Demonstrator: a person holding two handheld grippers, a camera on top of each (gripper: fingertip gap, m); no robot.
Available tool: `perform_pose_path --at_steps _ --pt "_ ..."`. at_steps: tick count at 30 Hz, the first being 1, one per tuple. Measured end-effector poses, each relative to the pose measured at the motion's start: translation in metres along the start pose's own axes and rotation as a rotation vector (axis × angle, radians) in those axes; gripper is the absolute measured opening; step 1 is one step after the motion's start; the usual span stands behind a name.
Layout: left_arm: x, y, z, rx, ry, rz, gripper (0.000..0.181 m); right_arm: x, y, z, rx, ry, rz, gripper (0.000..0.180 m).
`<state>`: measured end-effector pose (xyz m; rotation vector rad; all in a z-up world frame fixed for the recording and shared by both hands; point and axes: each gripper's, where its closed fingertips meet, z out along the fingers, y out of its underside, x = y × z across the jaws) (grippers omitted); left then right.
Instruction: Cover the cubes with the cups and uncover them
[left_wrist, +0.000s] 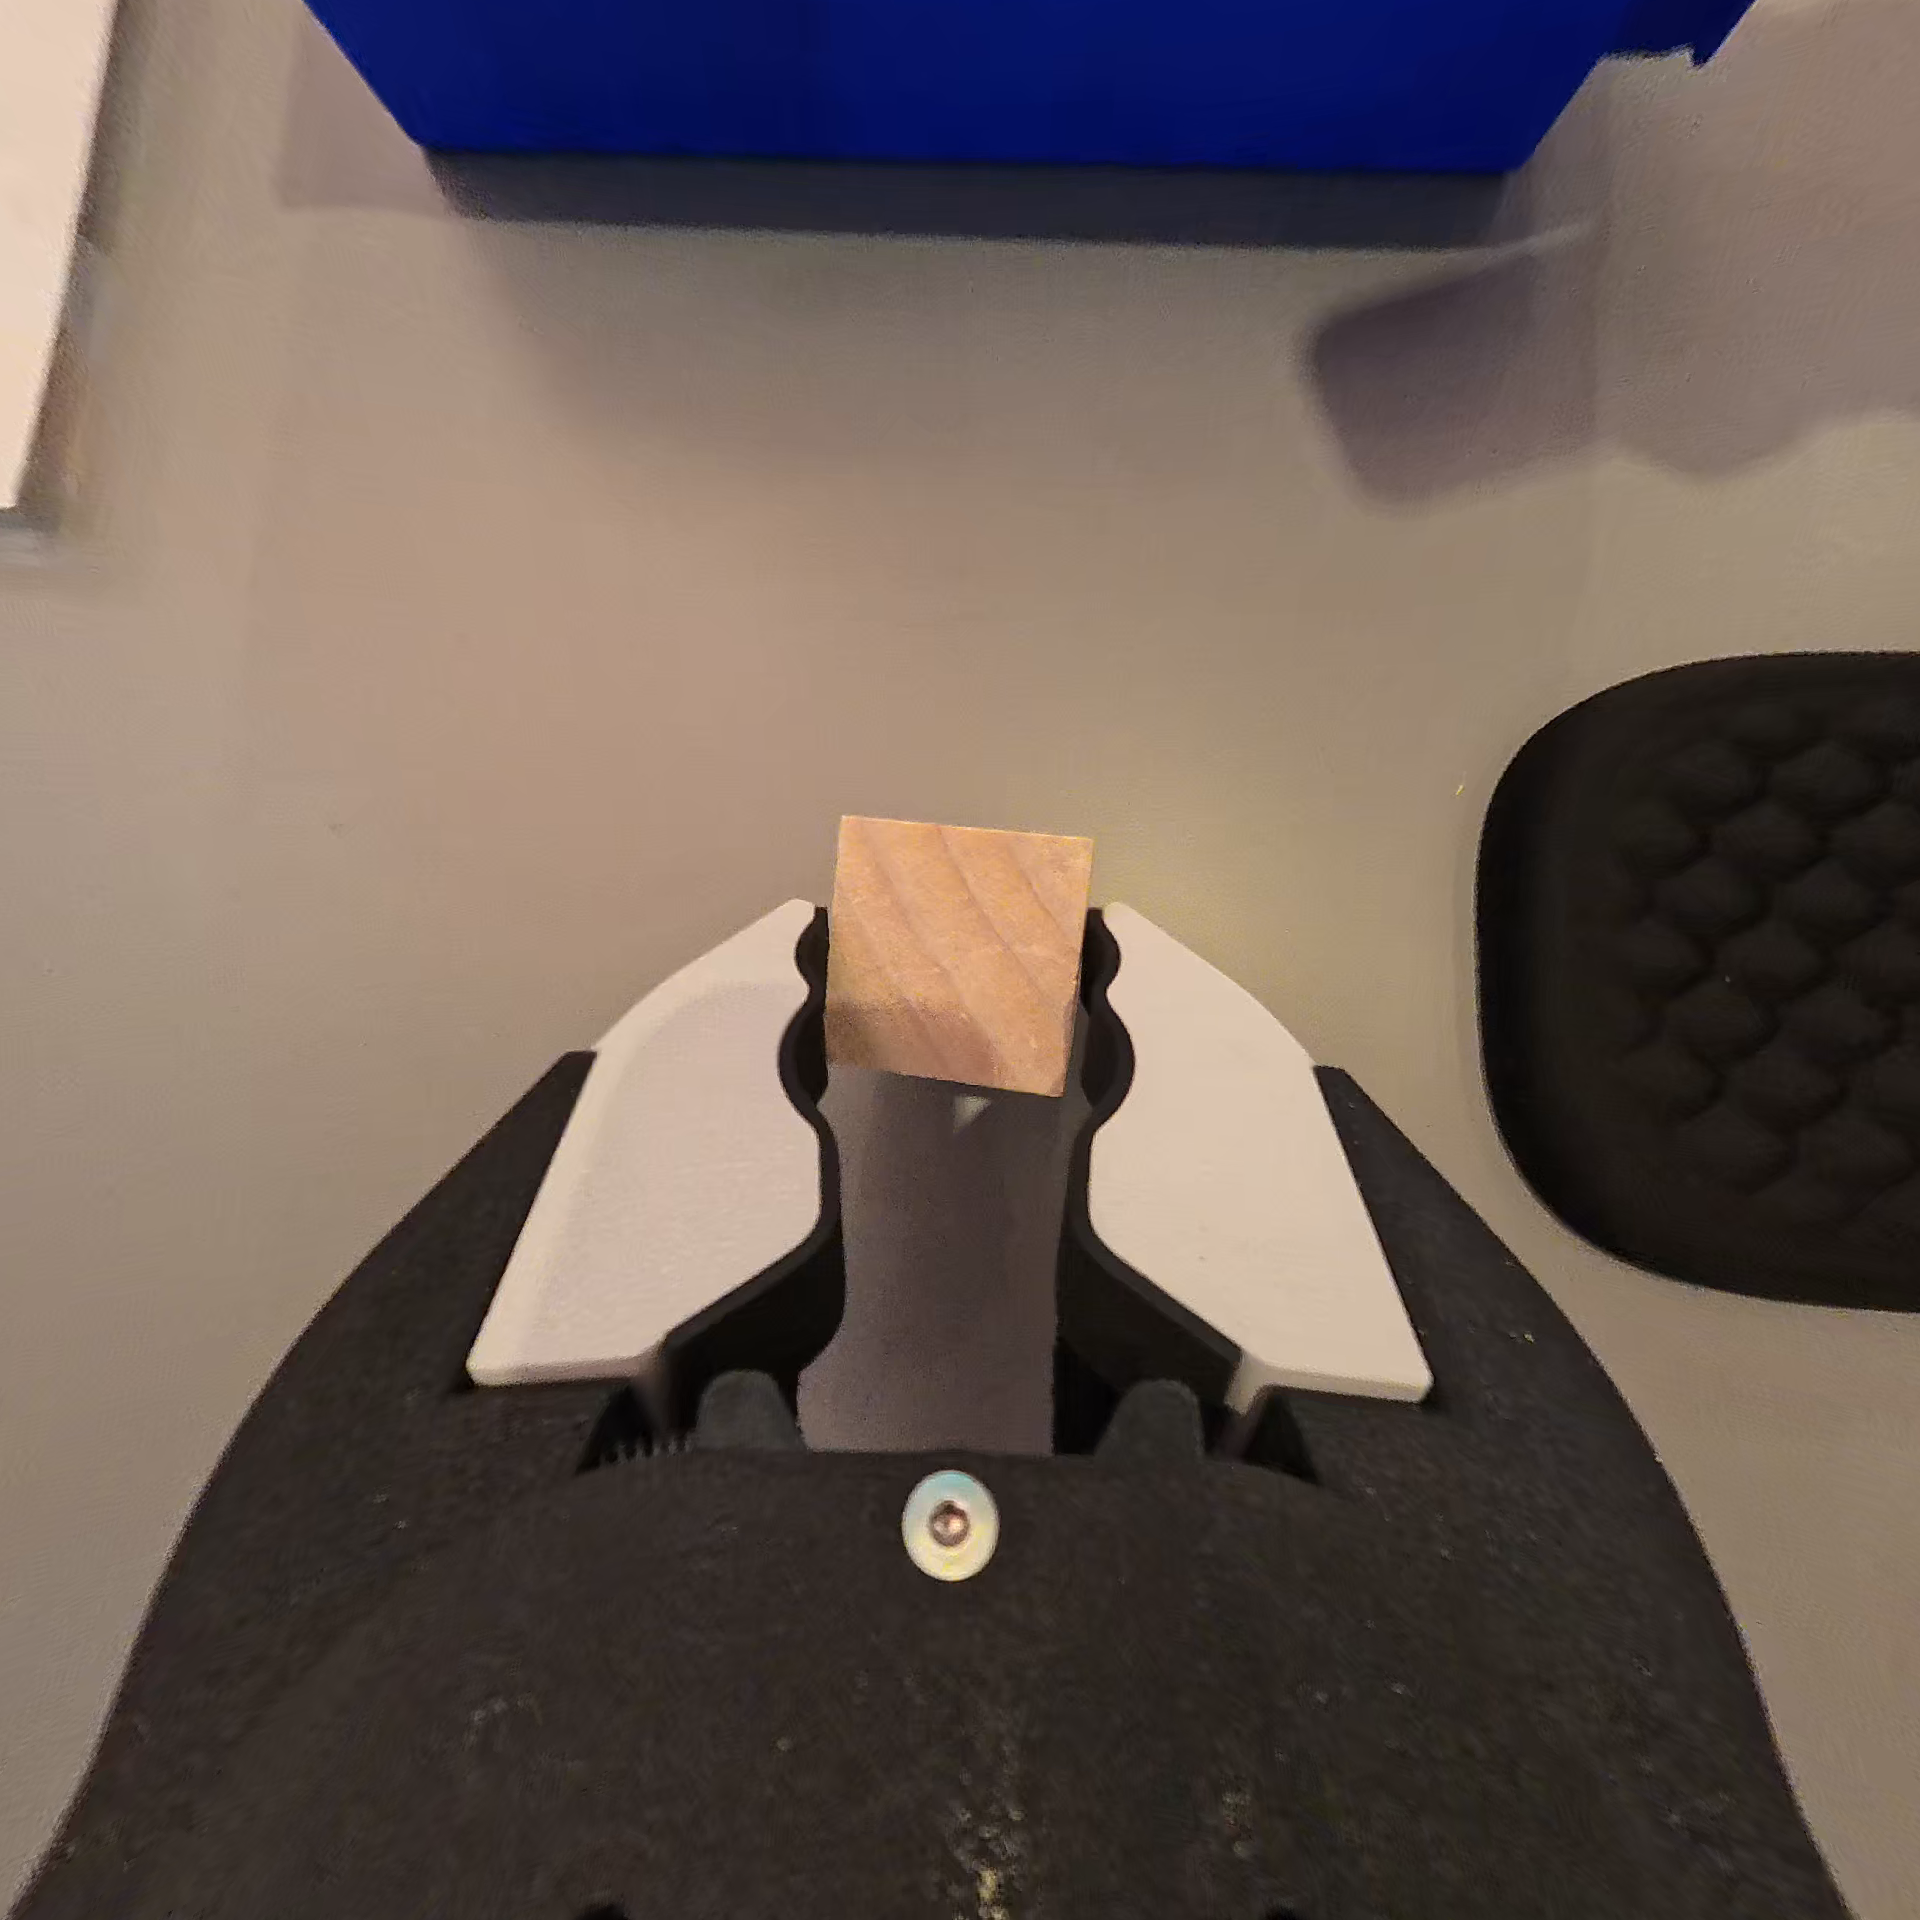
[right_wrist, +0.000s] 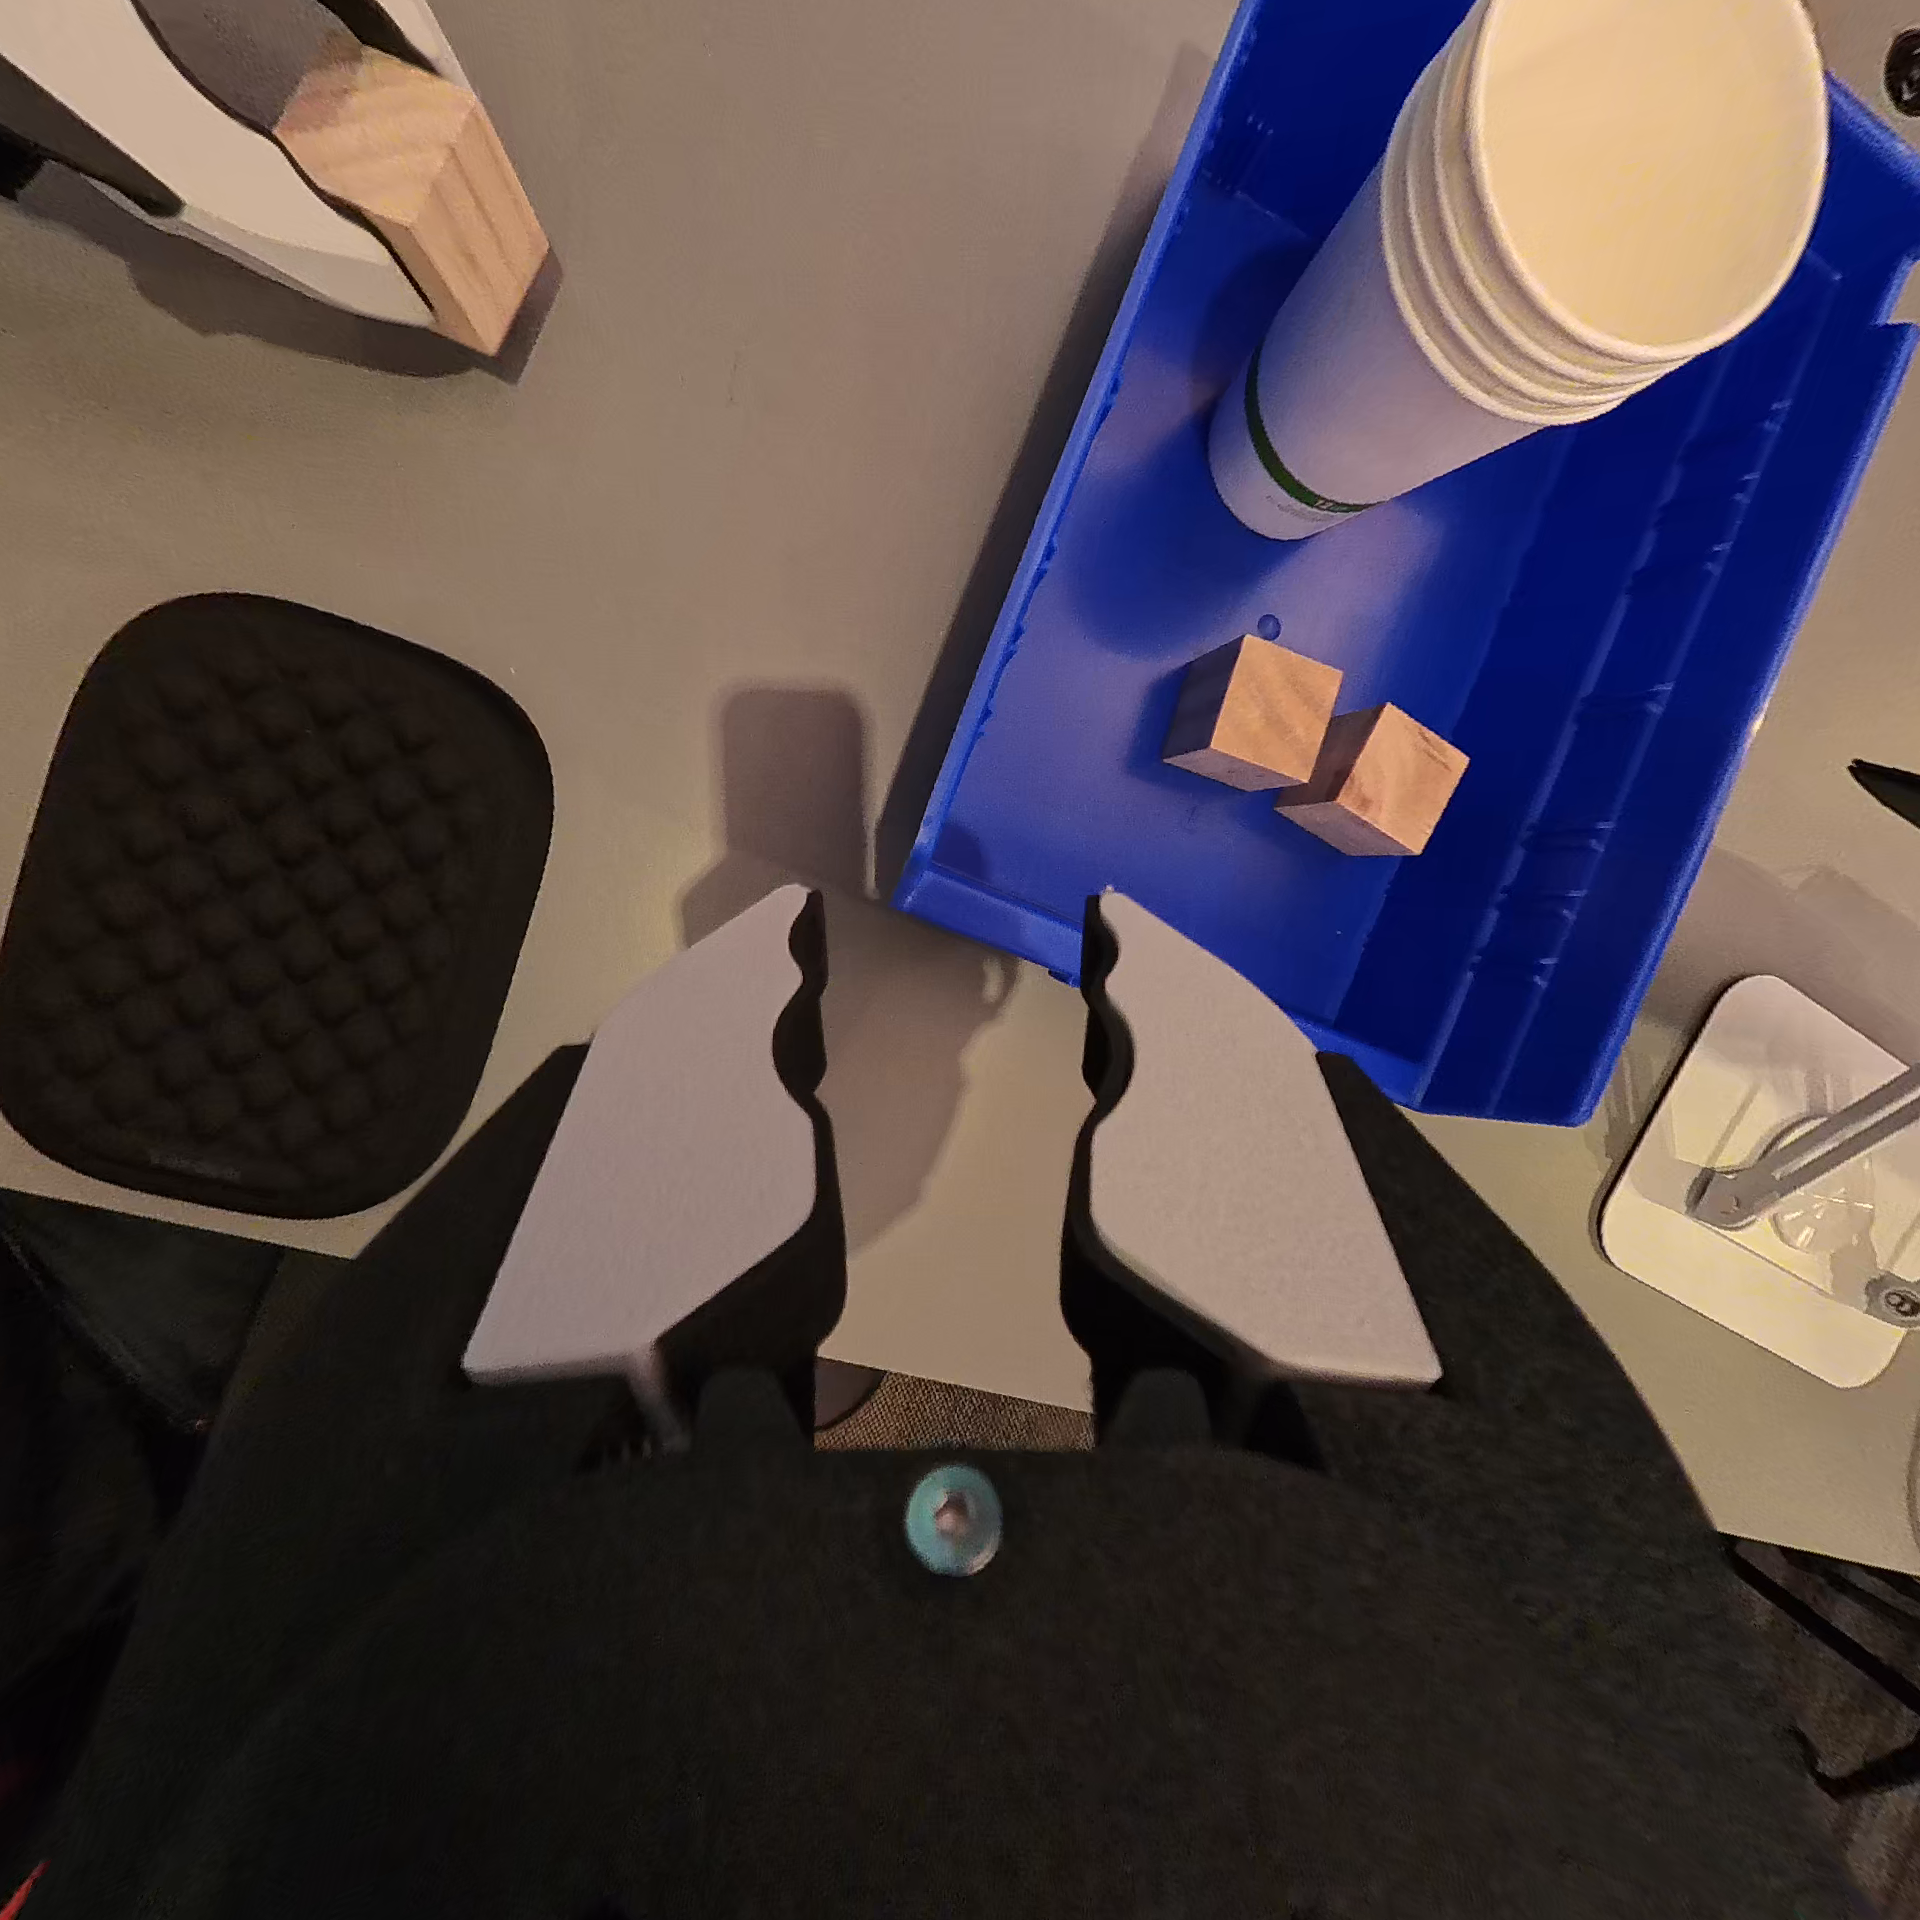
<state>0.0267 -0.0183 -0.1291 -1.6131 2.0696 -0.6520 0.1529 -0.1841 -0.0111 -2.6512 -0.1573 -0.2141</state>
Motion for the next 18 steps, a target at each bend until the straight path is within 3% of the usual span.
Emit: perform_pose_path --at_steps 7,10,12,14,18 --pt "0.008 0.009 0.014 -0.082 -0.014 0.08 0.045 -0.002 -0.005 0.007 0.012 -0.031 -0.022 0.046" --pt "0.006 0.006 0.003 -0.061 -0.039 0.044 0.073 -0.004 -0.004 0.007 0.019 -0.04 -0.028 0.047" --pt "0.002 0.015 -0.024 -0.054 -0.05 0.062 0.08 -0.006 -0.001 0.005 0.02 -0.049 -0.036 0.047" --pt "-0.011 0.038 -0.064 -0.081 -0.099 0.122 0.074 -0.006 0.002 0.004 0.019 -0.054 -0.044 0.047" --pt "-0.05 0.13 -0.167 -0.291 -0.217 0.173 0.066 -0.006 0.005 0.002 0.033 -0.064 -0.051 0.046"
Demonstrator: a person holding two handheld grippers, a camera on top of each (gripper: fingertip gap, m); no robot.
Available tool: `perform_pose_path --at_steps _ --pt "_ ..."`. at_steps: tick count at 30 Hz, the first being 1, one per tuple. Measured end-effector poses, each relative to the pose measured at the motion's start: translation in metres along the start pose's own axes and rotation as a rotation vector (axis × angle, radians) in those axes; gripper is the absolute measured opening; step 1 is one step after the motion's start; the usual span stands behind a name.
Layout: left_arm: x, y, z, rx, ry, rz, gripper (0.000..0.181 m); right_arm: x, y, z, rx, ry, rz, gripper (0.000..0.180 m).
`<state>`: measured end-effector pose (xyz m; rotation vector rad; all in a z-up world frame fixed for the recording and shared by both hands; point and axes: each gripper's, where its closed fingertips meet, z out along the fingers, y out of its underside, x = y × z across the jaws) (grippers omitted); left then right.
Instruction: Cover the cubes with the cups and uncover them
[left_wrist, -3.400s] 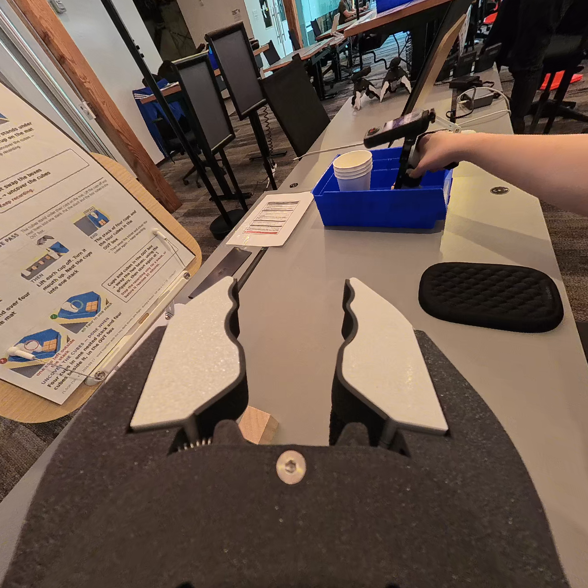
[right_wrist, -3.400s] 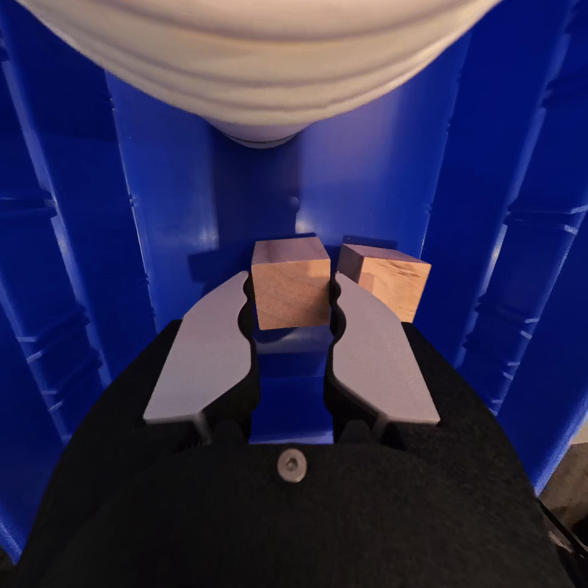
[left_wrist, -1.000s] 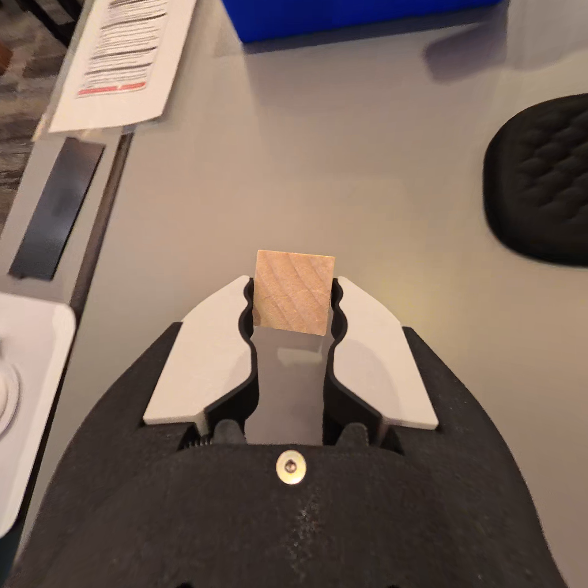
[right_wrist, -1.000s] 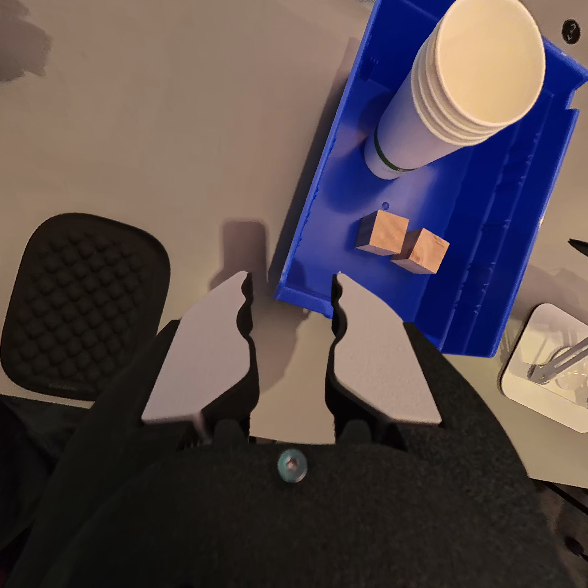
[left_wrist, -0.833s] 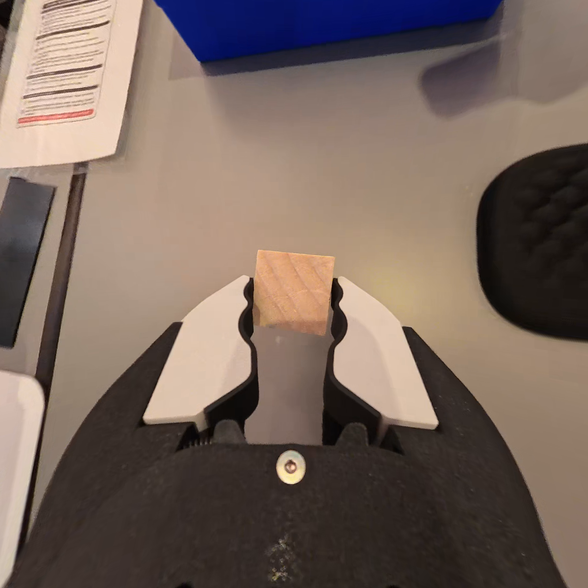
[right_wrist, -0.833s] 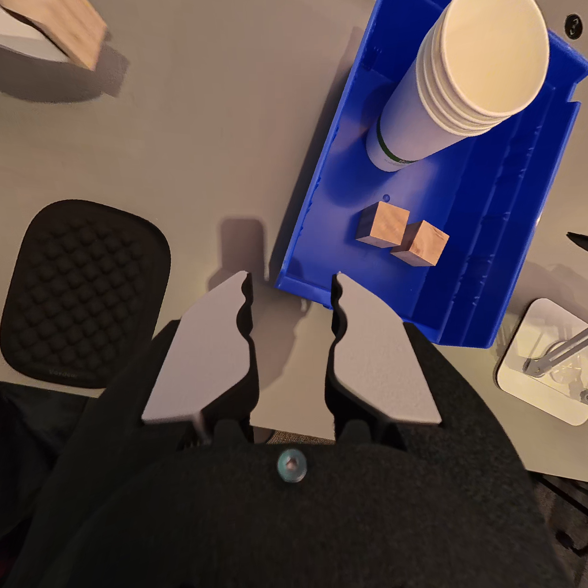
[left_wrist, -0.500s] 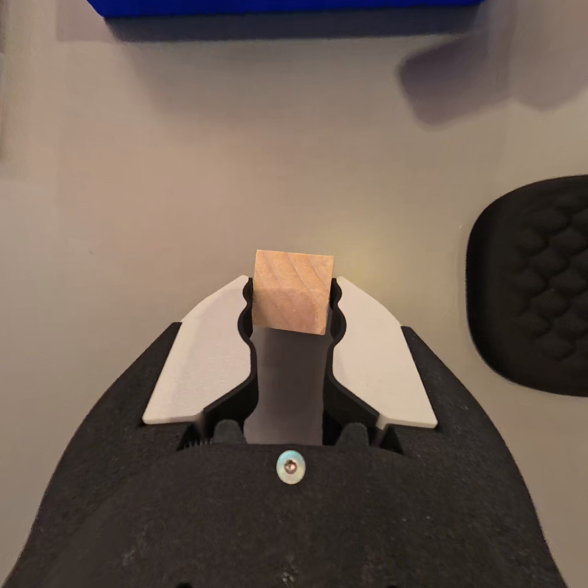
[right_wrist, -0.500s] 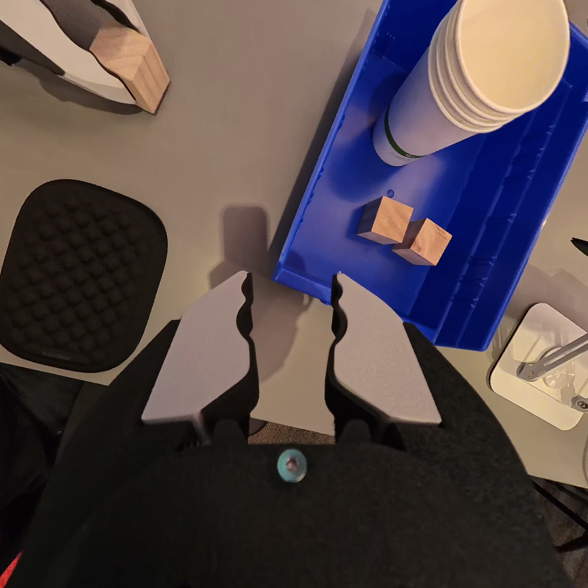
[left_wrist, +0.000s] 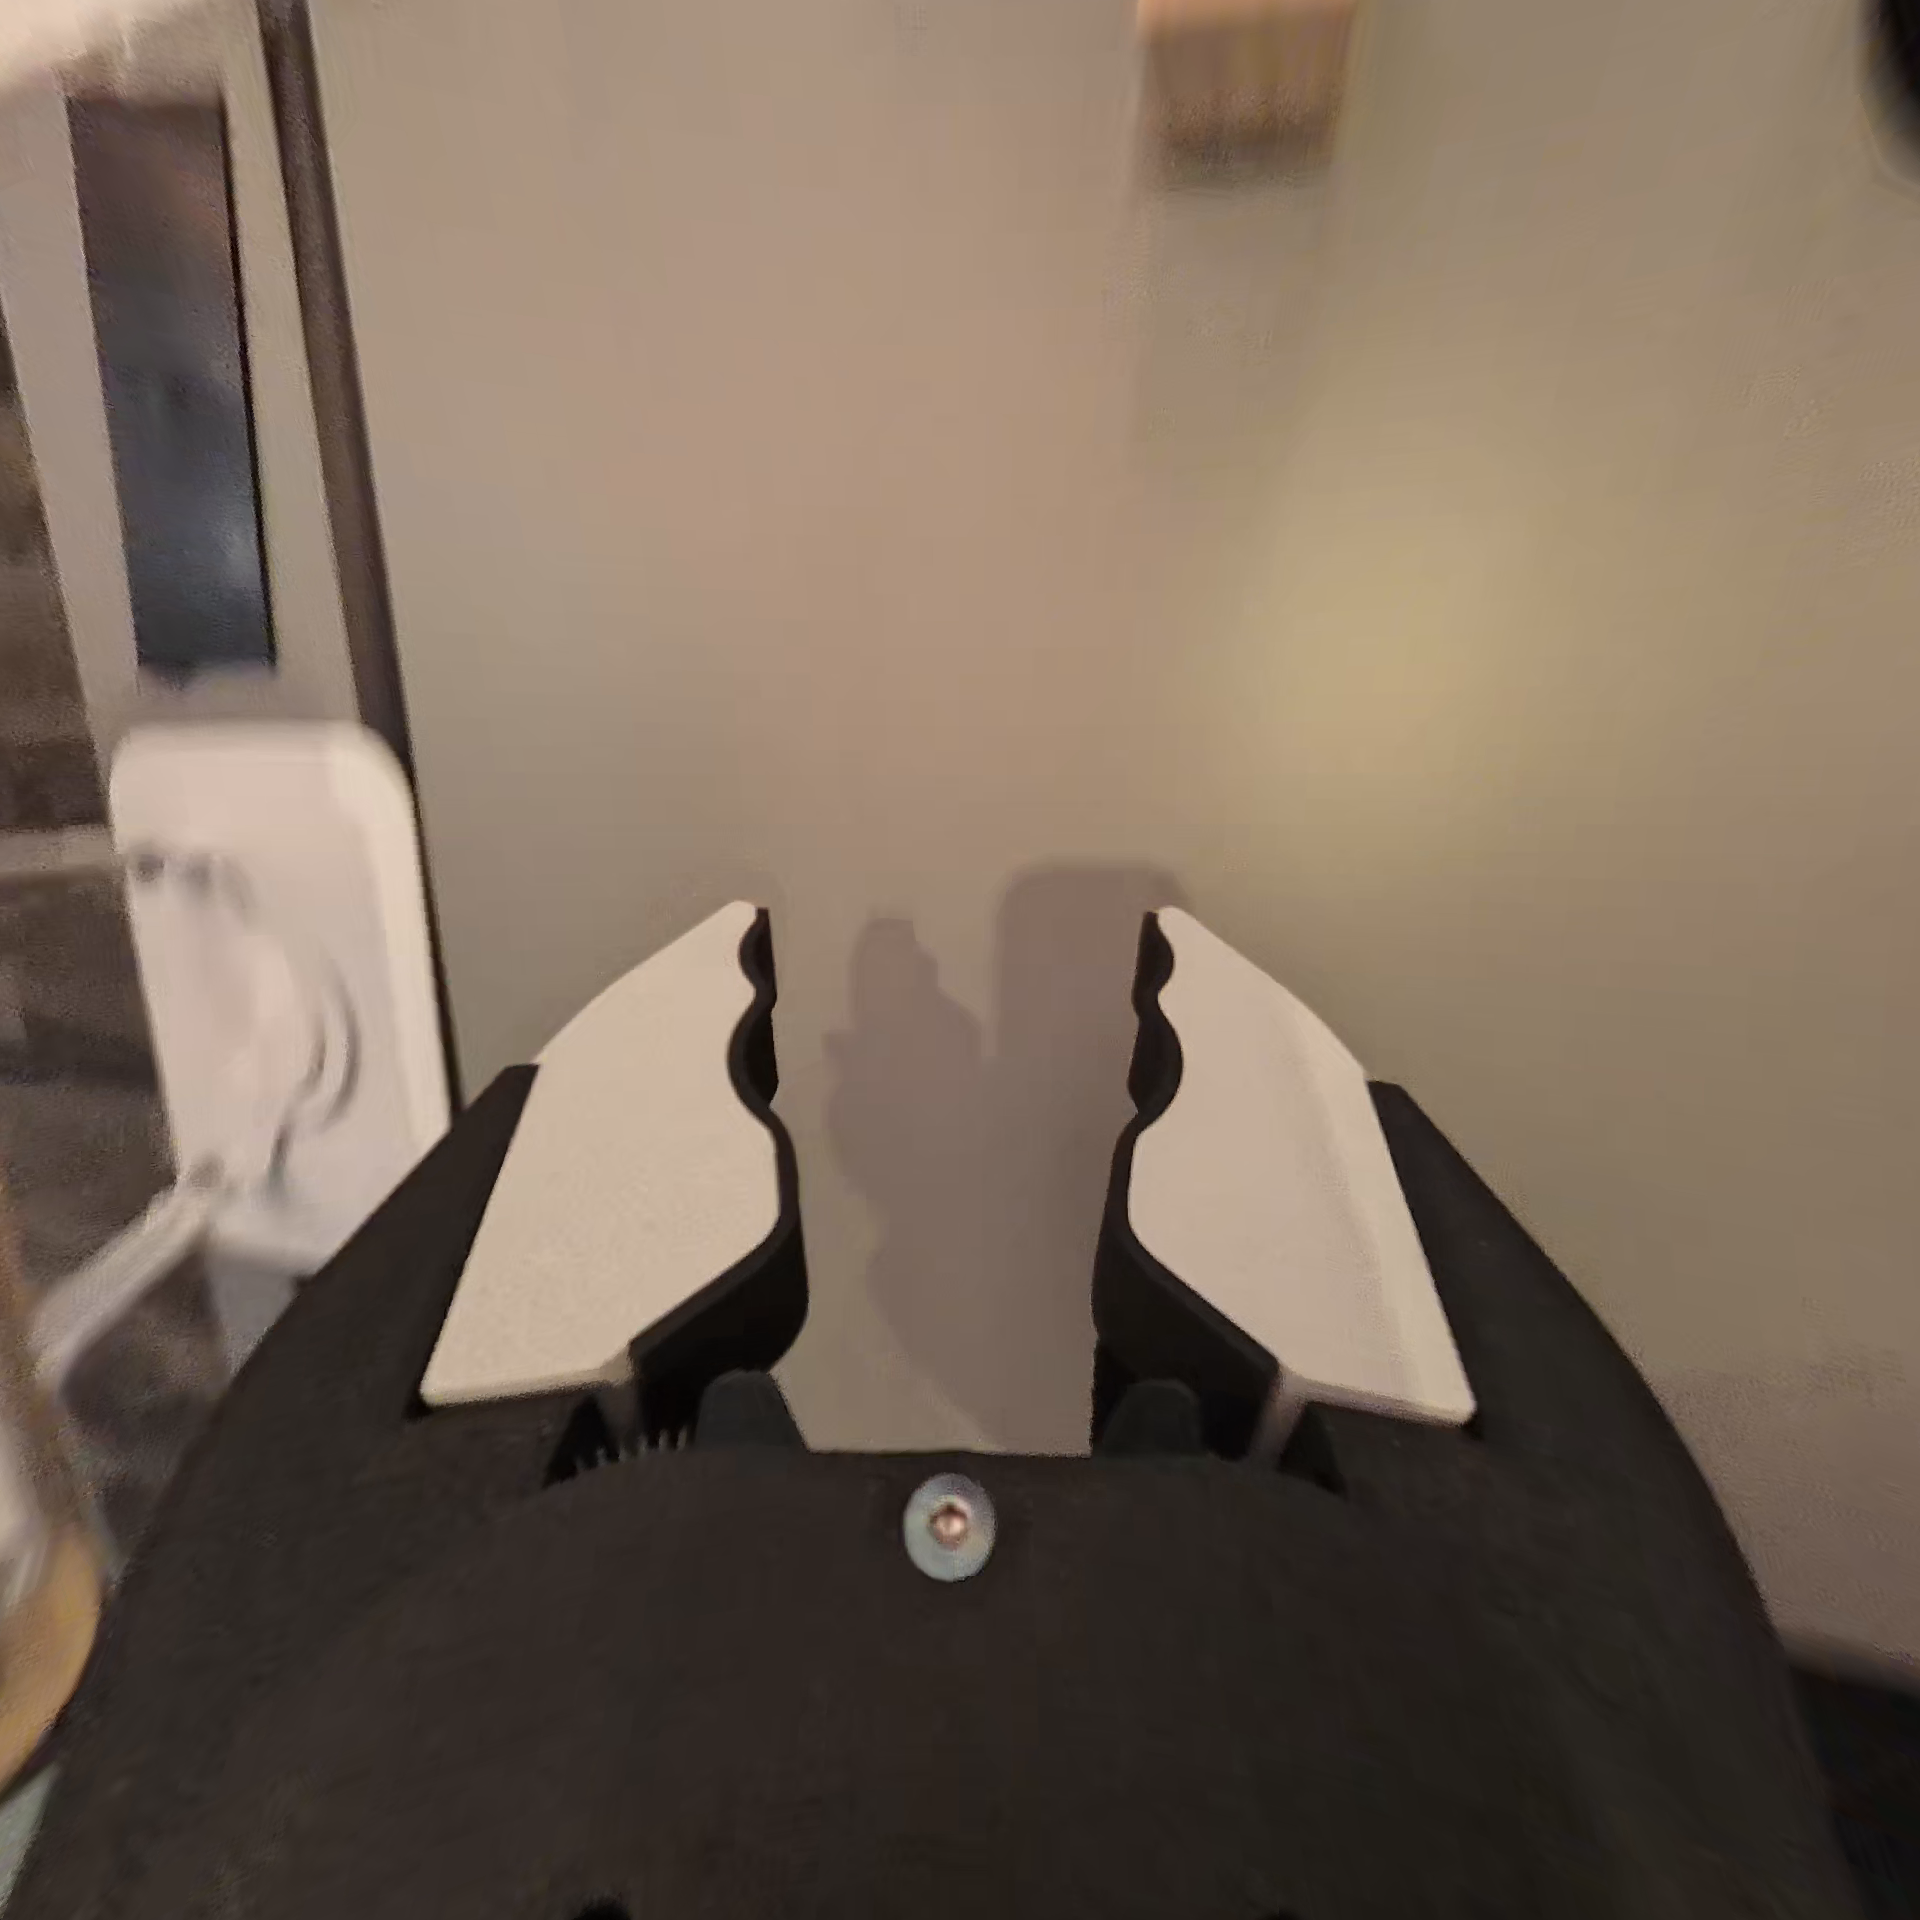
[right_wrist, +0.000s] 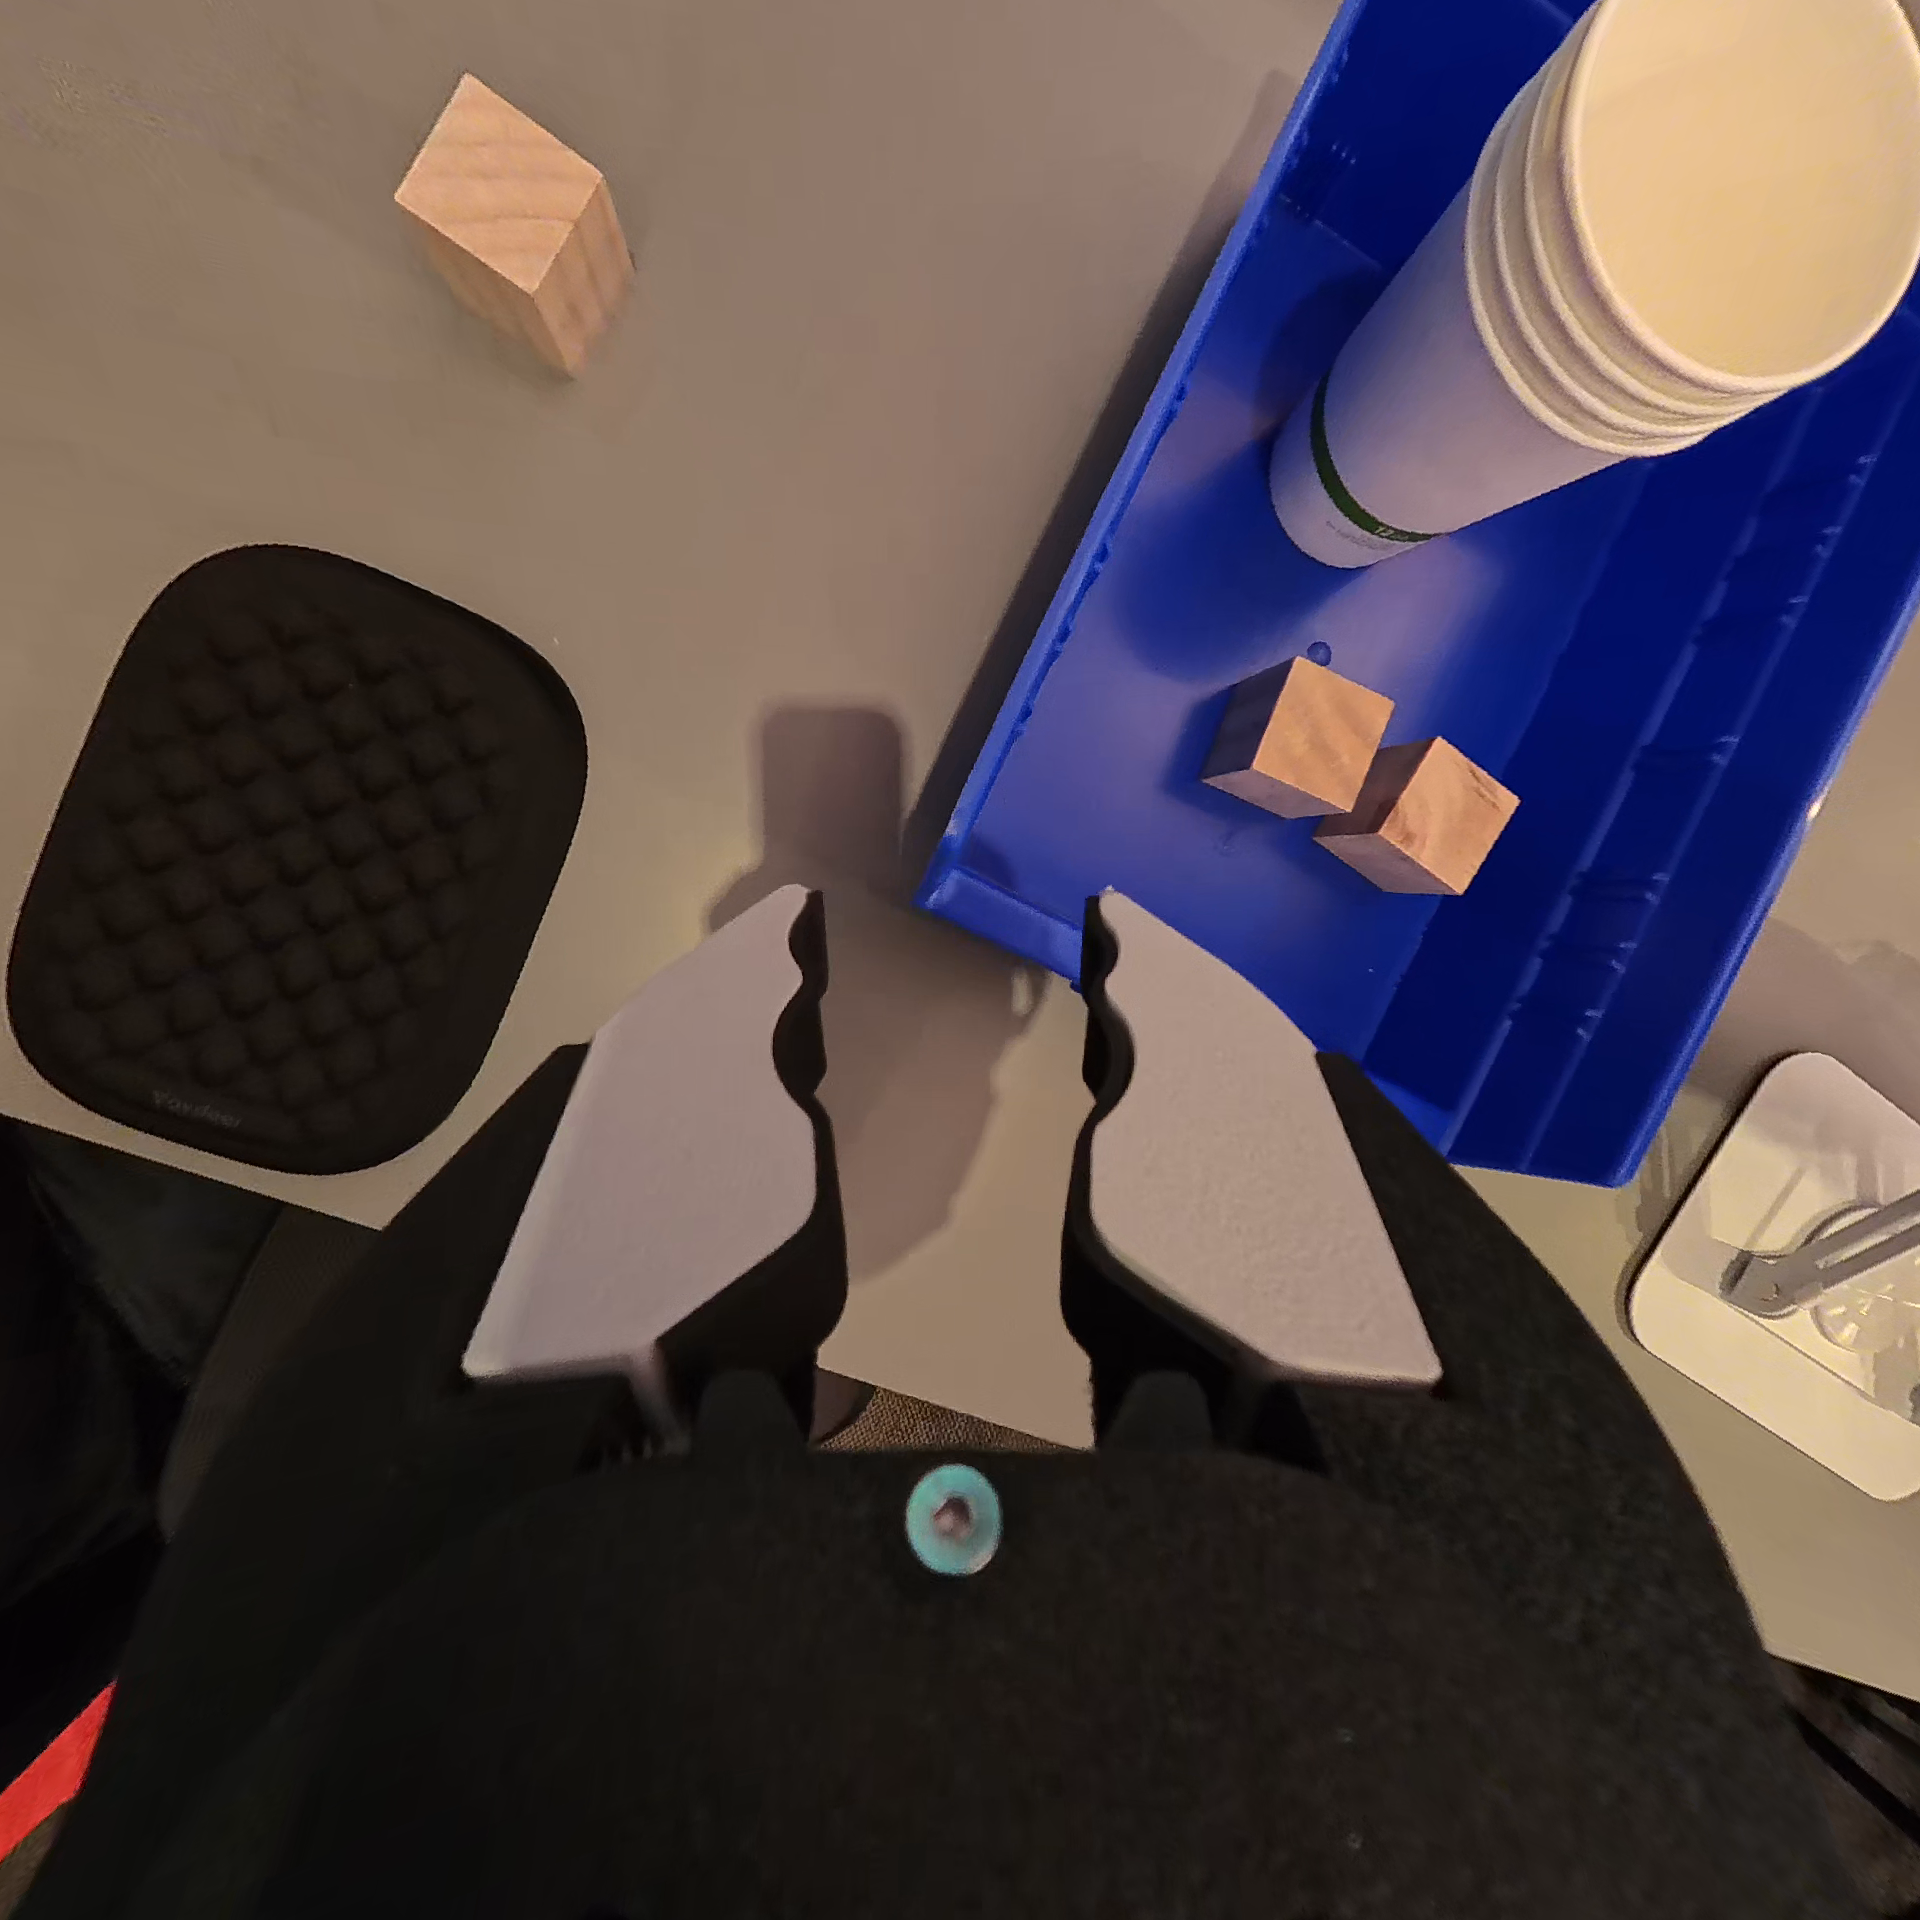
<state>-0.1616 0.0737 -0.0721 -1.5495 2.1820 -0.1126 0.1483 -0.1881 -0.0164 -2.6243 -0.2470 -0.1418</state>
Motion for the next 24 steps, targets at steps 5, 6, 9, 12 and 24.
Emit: perform_pose_path --at_steps 5,6,9,12,24 --pt "-0.02 0.149 -0.062 -0.232 -0.033 -0.04 0.065 -0.006 -0.003 0.004 0.009 -0.028 -0.009 0.046" --pt "-0.018 0.171 -0.066 -0.264 -0.029 -0.042 0.064 -0.009 -0.006 0.006 0.011 -0.037 -0.017 0.046" --pt "-0.006 0.225 -0.067 -0.361 0.018 -0.041 0.065 -0.019 -0.016 0.01 0.01 -0.059 -0.029 0.046" --pt "0.001 0.256 -0.065 -0.39 0.038 -0.058 0.068 -0.029 -0.026 0.012 0.013 -0.078 -0.045 0.046" --pt "0.008 0.289 -0.042 -0.43 0.046 -0.039 0.063 -0.117 -0.089 0.081 0.05 -0.223 -0.646 0.055"
